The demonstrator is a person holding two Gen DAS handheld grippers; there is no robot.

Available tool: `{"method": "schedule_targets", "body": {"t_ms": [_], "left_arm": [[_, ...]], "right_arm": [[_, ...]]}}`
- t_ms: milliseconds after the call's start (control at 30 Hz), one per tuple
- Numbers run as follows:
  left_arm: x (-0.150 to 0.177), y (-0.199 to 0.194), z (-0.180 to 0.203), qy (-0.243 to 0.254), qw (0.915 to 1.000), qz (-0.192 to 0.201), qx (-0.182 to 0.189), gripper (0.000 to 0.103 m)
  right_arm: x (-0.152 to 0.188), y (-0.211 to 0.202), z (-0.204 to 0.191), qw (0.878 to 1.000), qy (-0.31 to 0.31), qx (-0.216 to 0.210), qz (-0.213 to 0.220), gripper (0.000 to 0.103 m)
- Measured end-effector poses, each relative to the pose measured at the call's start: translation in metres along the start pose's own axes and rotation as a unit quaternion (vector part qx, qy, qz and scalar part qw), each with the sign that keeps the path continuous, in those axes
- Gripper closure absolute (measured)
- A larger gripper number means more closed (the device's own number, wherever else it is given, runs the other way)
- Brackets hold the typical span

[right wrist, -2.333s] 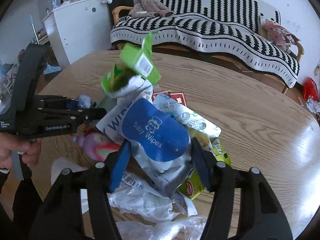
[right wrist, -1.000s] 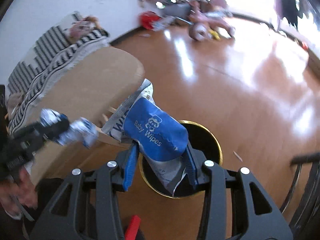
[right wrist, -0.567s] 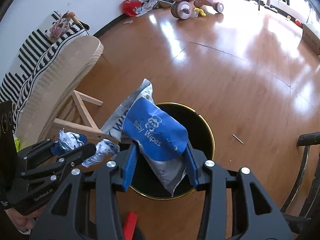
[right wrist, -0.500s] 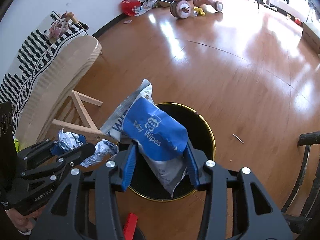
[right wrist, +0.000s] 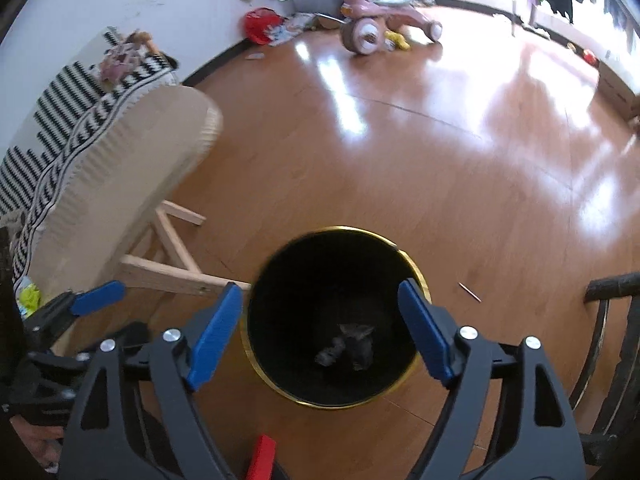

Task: Collect trash
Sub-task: 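Carry both items over the black bin and open both tools to drop them, then bring both tools back to the trash pile on the table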

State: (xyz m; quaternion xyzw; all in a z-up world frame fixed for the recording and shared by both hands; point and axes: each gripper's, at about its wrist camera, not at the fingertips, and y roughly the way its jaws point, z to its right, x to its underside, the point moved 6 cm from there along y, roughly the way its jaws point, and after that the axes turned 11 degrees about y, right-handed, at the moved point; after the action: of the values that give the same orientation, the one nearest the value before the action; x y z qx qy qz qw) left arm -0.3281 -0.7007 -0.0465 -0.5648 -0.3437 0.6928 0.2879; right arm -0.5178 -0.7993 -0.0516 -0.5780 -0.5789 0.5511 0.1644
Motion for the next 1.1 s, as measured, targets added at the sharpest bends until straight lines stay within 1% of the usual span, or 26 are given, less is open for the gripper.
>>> {"method": "schedule_targets", "body": {"t_ms": [67, 100, 133, 167, 233, 267, 300, 333, 367, 400, 433, 467, 500, 533, 600, 633, 700, 767, 800, 867, 933, 967, 1033, 1100], "left_arm": [[0.009, -0.037, -0.018, -0.017, 0.9996, 0.016, -0.018, 0.015], [0.020, -0.067, -0.035, -0.034, 0.9983, 0.029, -0.037, 0.013], [0.025, -0.084, -0.045, -0.045, 0.9972, 0.035, -0.048, 0.012], [0.041, -0.112, -0.065, -0.070, 0.9944, 0.043, -0.067, 0.012], [0.069, -0.156, -0.096, -0.108, 0.9884, 0.054, -0.092, 0.011], [0.084, -0.174, -0.108, -0.124, 0.9850, 0.058, -0.105, 0.011], [0.104, -0.200, -0.128, -0.148, 0.9787, 0.062, -0.128, 0.011], [0.127, -0.225, -0.147, -0.174, 0.9711, 0.064, -0.151, 0.011], [0.143, -0.243, -0.158, -0.191, 0.9653, 0.066, -0.165, 0.011], [0.168, -0.269, -0.175, -0.220, 0.9550, 0.069, -0.186, 0.011], [0.194, -0.293, -0.191, -0.249, 0.9435, 0.072, -0.206, 0.011], [0.208, -0.306, -0.198, -0.265, 0.9369, 0.075, -0.216, 0.011], [0.237, -0.329, -0.210, -0.293, 0.9242, 0.079, -0.232, 0.011], [0.254, -0.343, -0.216, -0.310, 0.9159, 0.081, -0.242, 0.011], [0.291, -0.374, -0.227, -0.339, 0.8990, 0.080, -0.266, 0.011], [0.304, -0.385, -0.232, -0.347, 0.8929, 0.078, -0.276, 0.011], [0.327, -0.408, -0.233, -0.360, 0.8822, 0.079, -0.294, 0.011], [0.349, -0.420, -0.240, -0.370, 0.8746, 0.076, -0.304, 0.011], [0.358, -0.423, -0.238, -0.373, 0.8721, 0.077, -0.307, 0.011], [0.360, -0.424, -0.238, -0.370, 0.8733, 0.074, -0.307, 0.010], [0.358, -0.419, -0.236, -0.359, 0.8797, 0.072, -0.304, 0.009], [0.350, -0.414, -0.236, -0.353, 0.8834, 0.072, -0.300, 0.009], [0.340, -0.399, -0.235, -0.338, 0.8937, 0.074, -0.285, 0.009], [0.326, -0.382, -0.239, -0.331, 0.9010, 0.076, -0.270, 0.009]], "right_arm": [[0.001, -0.011, -0.034, 0.999, -0.028, -0.014, 0.010, 0.020], [0.002, -0.016, -0.054, 0.999, -0.042, -0.024, 0.015, 0.017], [0.005, -0.021, -0.077, 0.998, -0.057, -0.036, 0.019, 0.016], [0.008, -0.024, -0.098, 0.996, -0.072, -0.048, 0.020, 0.016], [0.019, -0.029, -0.145, 0.992, -0.105, -0.073, 0.016, 0.016], [0.029, -0.033, -0.183, 0.987, -0.130, -0.095, 0.011, 0.015], [0.035, -0.035, -0.205, 0.984, -0.144, -0.107, 0.008, 0.015], [0.048, -0.039, -0.240, 0.978, -0.167, -0.127, 0.004, 0.015], [0.059, -0.042, -0.269, 0.972, -0.186, -0.142, -0.001, 0.015], [0.067, -0.044, -0.292, 0.968, -0.200, -0.153, -0.006, 0.014], [0.083, -0.047, -0.325, 0.960, -0.223, -0.171, -0.013, 0.014], [0.096, -0.048, -0.350, 0.953, -0.239, -0.185, -0.020, 0.014], [0.108, -0.049, -0.371, 0.947, -0.253, -0.195, -0.027, 0.014], [0.119, -0.049, -0.388, 0.942, -0.264, -0.203, -0.034, 0.014], [0.147, -0.048, -0.432, 0.929, -0.292, -0.221, -0.050, 0.014], [0.155, -0.046, -0.446, 0.925, -0.300, -0.225, -0.056, 0.014], [0.182, -0.045, -0.476, 0.915, -0.319, -0.235, -0.071, 0.014], [0.199, -0.042, -0.497, 0.908, -0.336, -0.237, -0.082, 0.014], [0.206, -0.041, -0.502, 0.905, -0.343, -0.235, -0.085, 0.014], [0.218, -0.038, -0.504, 0.901, -0.356, -0.231, -0.092, 0.014], [0.227, -0.034, -0.500, 0.899, -0.363, -0.223, -0.098, 0.014], [0.228, -0.032, -0.495, 0.900, -0.364, -0.218, -0.101, 0.014], [0.233, -0.027, -0.488, 0.901, -0.365, -0.210, -0.107, 0.014], [0.238, -0.017, -0.481, 0.902, -0.366, -0.199, -0.115, 0.014]]}}
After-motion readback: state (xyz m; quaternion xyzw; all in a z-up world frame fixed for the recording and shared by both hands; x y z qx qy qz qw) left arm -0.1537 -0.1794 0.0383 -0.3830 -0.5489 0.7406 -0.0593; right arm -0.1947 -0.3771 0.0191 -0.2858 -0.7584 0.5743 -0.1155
